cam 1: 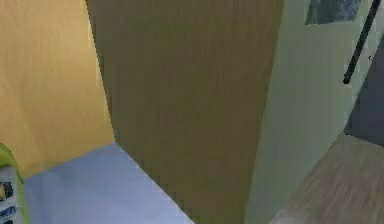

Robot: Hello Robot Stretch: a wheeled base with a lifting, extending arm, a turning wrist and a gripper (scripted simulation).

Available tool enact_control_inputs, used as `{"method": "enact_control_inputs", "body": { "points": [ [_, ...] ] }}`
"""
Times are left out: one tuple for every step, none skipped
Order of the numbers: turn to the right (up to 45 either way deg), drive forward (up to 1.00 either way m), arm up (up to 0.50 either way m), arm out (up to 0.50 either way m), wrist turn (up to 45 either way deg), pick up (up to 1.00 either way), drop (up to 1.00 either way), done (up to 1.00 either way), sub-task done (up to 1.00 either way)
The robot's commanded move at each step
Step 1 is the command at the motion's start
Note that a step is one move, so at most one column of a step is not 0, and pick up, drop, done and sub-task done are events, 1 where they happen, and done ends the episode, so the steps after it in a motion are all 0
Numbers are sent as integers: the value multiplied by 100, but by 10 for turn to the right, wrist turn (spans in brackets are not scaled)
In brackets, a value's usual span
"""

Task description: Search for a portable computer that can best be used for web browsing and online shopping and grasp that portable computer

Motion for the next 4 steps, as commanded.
{"method": "enact_control_inputs", "body": {
  "points": [
    [-360, 0, 0, 0, 0, 0, 0, 0, 0],
    [0, 100, 0, 0, 0, 0, 0, 0, 0],
    [0, 35, 0, 0, 0, 0, 0, 0, 0],
    [450, 0, 0, 0, 0, 0, 0, 0, 0]
  ]
}}
